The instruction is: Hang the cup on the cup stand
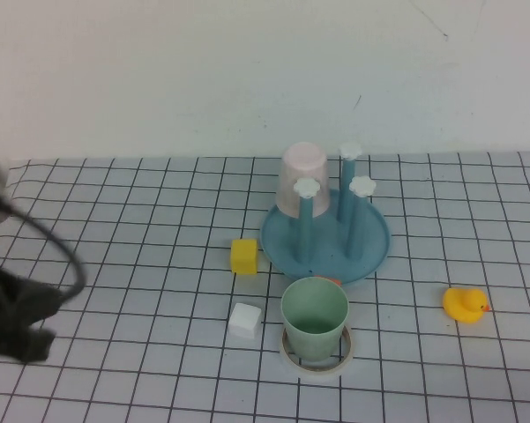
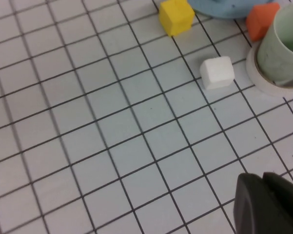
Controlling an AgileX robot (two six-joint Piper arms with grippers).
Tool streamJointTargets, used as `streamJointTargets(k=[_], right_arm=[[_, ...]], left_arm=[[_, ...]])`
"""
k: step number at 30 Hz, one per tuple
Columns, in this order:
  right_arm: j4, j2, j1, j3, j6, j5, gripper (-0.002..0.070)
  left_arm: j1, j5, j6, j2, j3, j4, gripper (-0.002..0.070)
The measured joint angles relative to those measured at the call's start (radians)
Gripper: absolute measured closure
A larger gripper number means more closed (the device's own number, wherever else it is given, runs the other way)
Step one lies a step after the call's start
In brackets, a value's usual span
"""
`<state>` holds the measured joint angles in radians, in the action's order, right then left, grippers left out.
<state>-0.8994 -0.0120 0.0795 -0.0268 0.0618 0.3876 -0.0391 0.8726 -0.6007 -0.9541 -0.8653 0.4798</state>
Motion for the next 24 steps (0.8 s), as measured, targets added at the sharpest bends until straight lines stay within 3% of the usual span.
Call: streamJointTargets(k=[5, 16, 24], right_arm=[[0.000, 0.000, 0.000, 0.000, 0.000, 0.000, 0.0678], [0.000, 0.000, 0.000, 0.000, 0.017, 0.005, 0.0678], [0.000, 0.000, 0.000, 0.000, 0.044, 0.009, 0.0678]], left_arm=[[-0.117, 0.016, 0.011, -0.195, -0.128, -0.072, 0.0678], [-0.443, 0.064, 0.237, -0.512, -0.433, -0.405, 0.0678], [-0.542, 0.196, 0.268, -0.750, -0.683, -0.480, 0.0663]])
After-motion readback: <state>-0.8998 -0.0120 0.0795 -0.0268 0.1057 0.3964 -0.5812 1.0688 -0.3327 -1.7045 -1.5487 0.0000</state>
